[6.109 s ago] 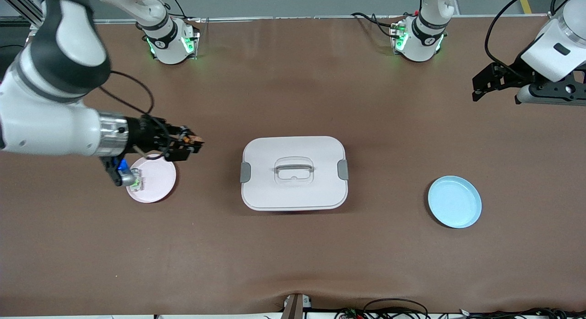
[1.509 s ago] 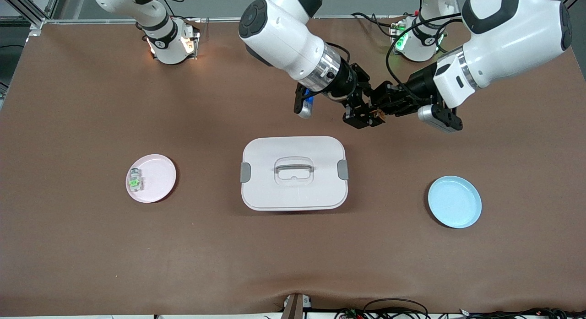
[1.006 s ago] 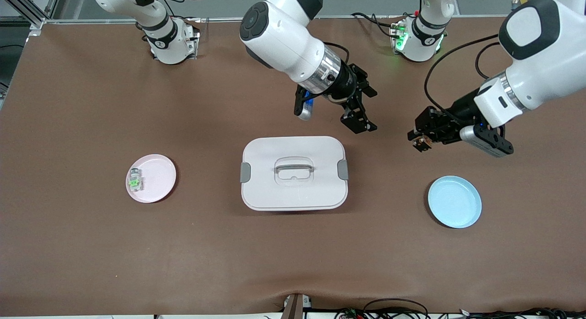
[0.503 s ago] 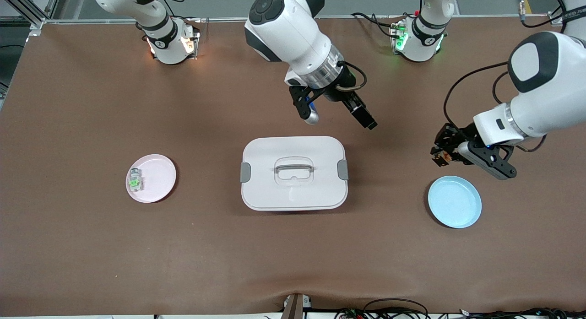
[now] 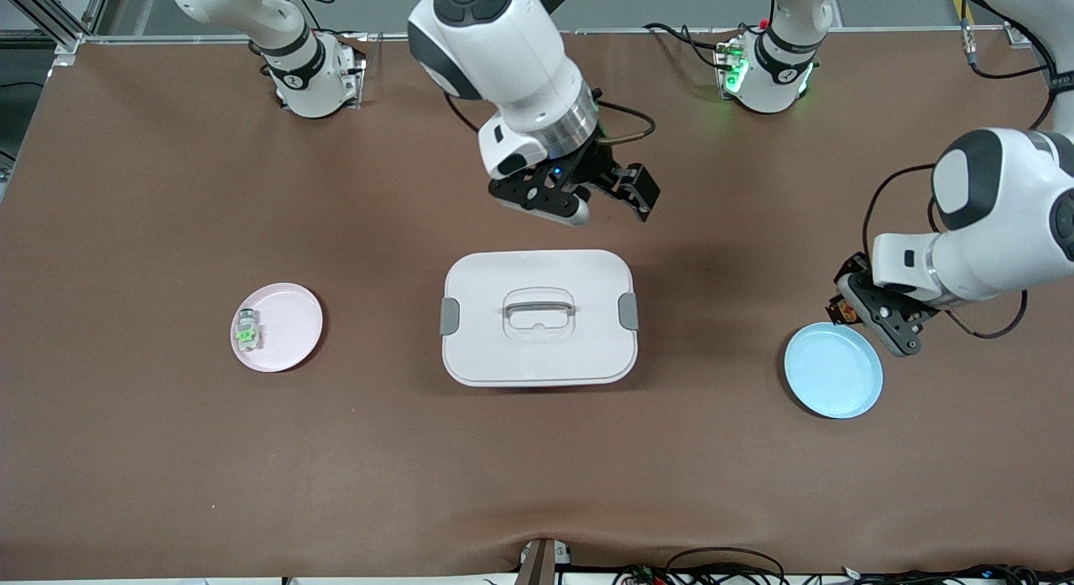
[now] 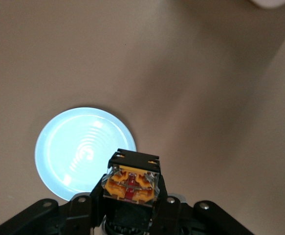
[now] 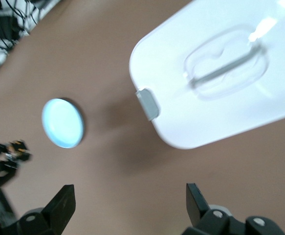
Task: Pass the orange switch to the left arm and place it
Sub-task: 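Carry the switch to the blue plate while the right gripper withdraws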
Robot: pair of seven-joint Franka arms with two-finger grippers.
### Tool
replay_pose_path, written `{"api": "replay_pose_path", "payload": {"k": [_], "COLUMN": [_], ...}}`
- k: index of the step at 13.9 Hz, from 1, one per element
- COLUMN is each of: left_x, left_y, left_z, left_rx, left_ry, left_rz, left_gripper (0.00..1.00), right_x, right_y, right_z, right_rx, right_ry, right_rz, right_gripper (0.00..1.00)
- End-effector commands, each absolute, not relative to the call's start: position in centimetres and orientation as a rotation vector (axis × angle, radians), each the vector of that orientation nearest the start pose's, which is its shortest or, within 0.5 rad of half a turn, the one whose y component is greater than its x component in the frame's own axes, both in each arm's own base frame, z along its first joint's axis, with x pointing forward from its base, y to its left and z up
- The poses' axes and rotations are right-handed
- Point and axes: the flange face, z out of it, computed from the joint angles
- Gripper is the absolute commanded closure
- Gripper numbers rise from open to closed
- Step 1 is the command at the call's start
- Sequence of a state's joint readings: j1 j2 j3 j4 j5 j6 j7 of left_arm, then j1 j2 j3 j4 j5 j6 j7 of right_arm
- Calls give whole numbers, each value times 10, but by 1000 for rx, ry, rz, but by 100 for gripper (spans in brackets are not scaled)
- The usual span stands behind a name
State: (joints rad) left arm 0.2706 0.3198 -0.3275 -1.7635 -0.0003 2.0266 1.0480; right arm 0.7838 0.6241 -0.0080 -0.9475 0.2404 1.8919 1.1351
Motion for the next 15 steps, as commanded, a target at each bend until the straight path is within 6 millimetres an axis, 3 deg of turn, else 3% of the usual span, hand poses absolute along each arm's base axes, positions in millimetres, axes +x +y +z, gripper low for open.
{"api": "replay_pose_path", "payload": {"k": [1,5,8,10,13,15], "left_x": [654,670,671,665,660,652], "left_y": [-1,18,37,35,35,26], "left_z": [356,302,260,239,216,203], "left_rx": [-2590,-2280,-2128,-2089,-2068,-2009], "left_ry": [1936,2214,2325,2340,2335,2350], "left_rz": [-94,-191,-221,-249,-281,-278], "left_gripper": [100,100,100,100,100,100], "right_x": [541,572,597,610,617,623], "right_y": [511,450,374,329,279,232], "right_z": [545,535,540,541,548,555], "right_rx": [-2817,-2990,-3074,-3105,-3184,-3187], "right_ry": [339,206,84,48,-22,-10], "right_rz": [-26,2,146,229,290,373], "right_gripper": [0,0,0,0,0,0]}}
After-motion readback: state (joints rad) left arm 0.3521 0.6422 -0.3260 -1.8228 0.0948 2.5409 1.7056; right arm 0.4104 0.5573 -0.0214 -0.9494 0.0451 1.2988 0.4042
